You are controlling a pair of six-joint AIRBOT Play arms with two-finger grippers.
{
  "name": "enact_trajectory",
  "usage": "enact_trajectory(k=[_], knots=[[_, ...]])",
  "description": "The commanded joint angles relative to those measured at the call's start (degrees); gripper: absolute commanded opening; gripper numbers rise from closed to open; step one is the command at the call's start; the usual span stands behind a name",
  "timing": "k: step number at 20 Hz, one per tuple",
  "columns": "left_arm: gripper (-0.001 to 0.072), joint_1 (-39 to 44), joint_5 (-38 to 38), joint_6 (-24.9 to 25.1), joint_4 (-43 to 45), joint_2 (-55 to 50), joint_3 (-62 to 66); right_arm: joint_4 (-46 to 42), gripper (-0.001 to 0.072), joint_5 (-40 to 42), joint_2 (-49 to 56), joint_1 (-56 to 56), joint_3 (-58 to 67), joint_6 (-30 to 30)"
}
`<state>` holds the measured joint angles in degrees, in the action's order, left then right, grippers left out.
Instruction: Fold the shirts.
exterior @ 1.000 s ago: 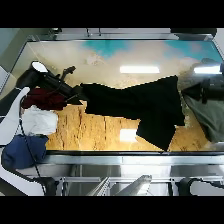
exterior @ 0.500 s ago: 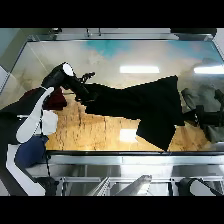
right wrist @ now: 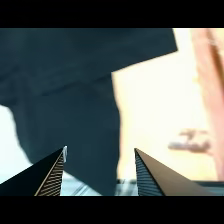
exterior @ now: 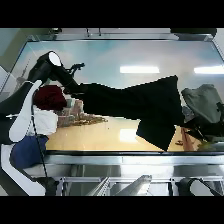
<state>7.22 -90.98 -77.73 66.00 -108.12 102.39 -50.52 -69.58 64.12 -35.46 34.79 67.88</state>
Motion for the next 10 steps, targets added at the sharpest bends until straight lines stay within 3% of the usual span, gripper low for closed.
enact_trajectory(k=[1, 8, 9, 10], knots=[[0.0013, -4.0, -2.2, 0.8, -0.2, 1.0, -1.6, 1.0, 0.0477, 6.0, 2.9, 1.0, -3.5, -4.6], [0.0013, -7.8, -2.1, 2.9, -0.2, 1.1, -9.9, 13.5, 0.0475, 12.3, 12.5, 8.0, -3.3, -15.1], [0.0013, -7.8, -2.2, 3.0, -0.2, 1.1, -10.1, 14.7, 0.0416, 12.5, 13.5, 8.8, -3.3, -16.1], [0.0013, -7.8, -2.3, 3.2, -0.2, 1.1, -10.1, 16.0, 0.0294, 12.4, 14.3, 9.6, -3.3, -17.5]])
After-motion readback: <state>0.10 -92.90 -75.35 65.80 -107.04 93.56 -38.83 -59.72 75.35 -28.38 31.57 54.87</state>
